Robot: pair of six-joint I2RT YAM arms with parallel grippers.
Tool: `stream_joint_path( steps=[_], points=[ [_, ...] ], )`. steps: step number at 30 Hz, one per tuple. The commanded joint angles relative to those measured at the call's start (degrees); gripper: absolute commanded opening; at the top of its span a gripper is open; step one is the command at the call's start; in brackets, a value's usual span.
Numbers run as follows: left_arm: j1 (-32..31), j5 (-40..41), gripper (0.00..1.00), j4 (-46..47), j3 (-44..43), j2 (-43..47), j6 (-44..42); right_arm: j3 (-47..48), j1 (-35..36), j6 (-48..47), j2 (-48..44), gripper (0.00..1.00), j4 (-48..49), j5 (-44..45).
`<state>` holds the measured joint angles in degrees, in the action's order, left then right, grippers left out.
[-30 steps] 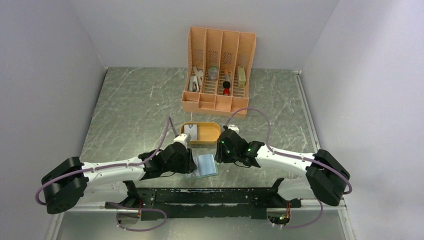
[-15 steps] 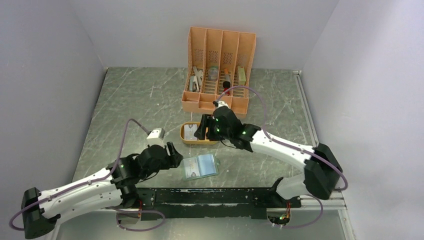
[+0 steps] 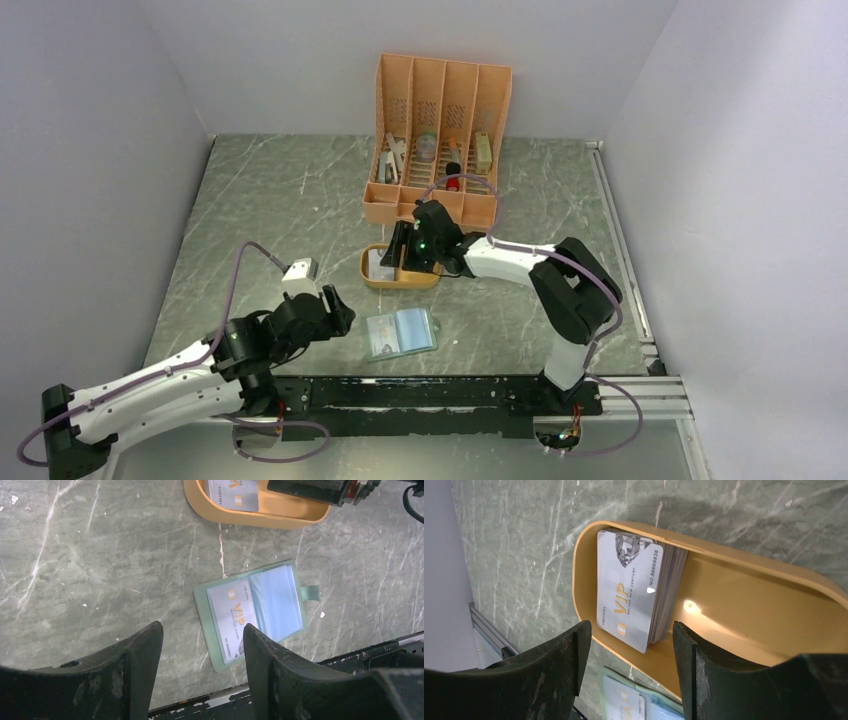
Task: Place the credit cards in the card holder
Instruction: Pick up the credit card from the storage box.
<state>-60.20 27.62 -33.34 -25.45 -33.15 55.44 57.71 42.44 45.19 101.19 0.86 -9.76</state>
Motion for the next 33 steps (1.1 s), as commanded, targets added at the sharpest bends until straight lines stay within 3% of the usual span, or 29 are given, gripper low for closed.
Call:
stream_joint_path(
  steps=[1, 12, 25, 29, 33],
  points=[
    [-0.09, 0.22, 0.65, -0.46, -1.34, -0.14, -0.81, 2.36, -0.27, 0.09, 2.60, 0.64, 2.48, -0.85],
    [-0.09, 0.38, 0.63, -0.66, -1.01, -0.91, -0.35, 3.94, -0.30, -1.05, 6.45, 0.57, 0.19, 0.97],
    [-0.09, -0.09, 0.62, 1.44, -0.34, -3.12, -0.82, -0.21, -1.34, -0.10, 4.21, 0.37, 2.31, 0.74],
    [-0.14, -0.19, 0.62, 2.20, -0.23, -3.75, -0.86, -0.86, -1.65, -0.17, 3.67, 0.36, 3.23, -0.06],
    [-0.09, -0.27, 0.62, 2.49, -0.13, -3.94, -0.86, -0.74, -1.65, 0.02, 3.52, 0.44, 3.33, -0.65]
  ],
)
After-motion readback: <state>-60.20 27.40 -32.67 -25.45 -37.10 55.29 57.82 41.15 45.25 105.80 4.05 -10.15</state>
